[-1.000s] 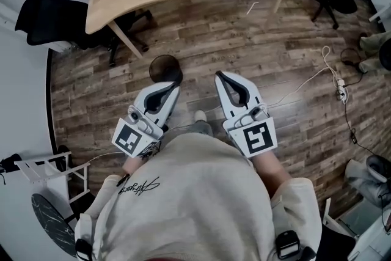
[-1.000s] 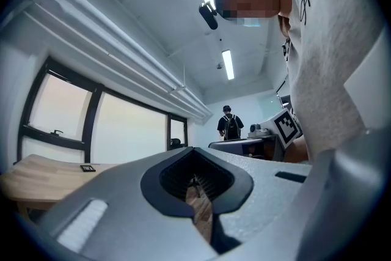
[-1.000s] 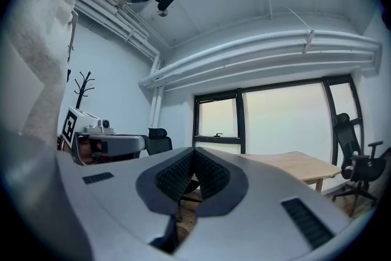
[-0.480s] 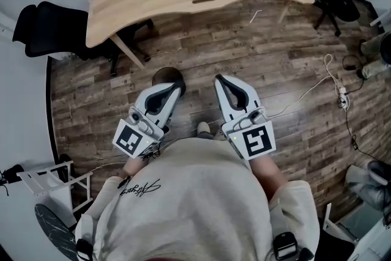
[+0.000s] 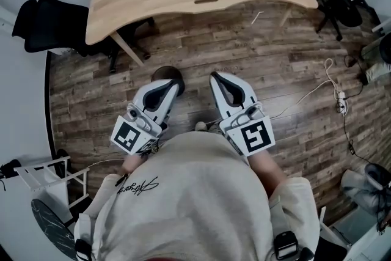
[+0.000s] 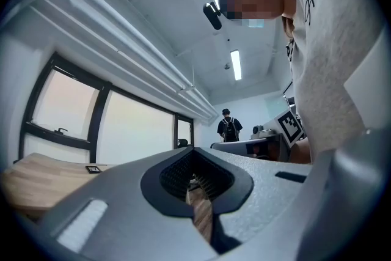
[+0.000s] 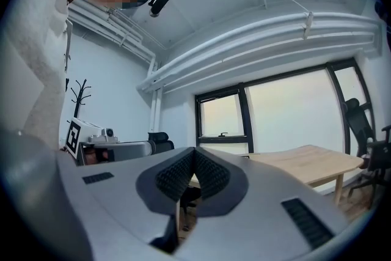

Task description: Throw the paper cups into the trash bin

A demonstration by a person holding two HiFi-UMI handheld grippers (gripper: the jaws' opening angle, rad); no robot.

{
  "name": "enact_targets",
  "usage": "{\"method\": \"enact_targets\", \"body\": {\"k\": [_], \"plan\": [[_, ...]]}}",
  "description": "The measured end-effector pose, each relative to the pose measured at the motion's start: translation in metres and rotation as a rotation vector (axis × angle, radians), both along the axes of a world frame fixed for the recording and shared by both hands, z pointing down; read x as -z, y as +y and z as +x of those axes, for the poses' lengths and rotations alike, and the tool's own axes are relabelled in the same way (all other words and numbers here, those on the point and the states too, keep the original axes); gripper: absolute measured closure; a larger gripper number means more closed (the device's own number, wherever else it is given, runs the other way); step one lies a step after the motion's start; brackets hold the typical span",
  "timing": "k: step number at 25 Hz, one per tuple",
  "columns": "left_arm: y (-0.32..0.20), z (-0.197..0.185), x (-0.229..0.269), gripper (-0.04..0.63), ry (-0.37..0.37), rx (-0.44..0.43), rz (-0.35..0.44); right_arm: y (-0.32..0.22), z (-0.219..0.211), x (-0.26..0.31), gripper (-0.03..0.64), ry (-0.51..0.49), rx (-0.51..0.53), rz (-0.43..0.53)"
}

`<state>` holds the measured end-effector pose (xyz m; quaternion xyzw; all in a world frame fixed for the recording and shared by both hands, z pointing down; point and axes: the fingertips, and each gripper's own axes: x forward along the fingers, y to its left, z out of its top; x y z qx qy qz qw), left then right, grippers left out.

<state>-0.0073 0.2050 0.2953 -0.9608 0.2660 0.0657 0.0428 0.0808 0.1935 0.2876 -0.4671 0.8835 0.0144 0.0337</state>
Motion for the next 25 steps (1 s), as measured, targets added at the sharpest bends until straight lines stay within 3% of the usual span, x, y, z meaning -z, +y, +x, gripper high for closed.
{"method": "enact_targets", "body": {"k": [5, 19, 25], "plan": [[-0.009, -0.005, 0.001, 0.594, 0.003, 0.007, -0.004, -0.005, -0.003, 0.002, 0.611, -0.050, 0.002, -0.001], [-0.014, -0.011, -0.010, 0.594, -0.005, -0.055, -0.006, -0.003, 0.005, -0.016, 0.611, -0.015, -0.085, -0.035], [-0.031, -0.006, -0.008, 0.594, 0.004, -0.045, 0.002, -0.021, 0.013, -0.014, 0.611, -0.011, -0.094, -0.005]]}}
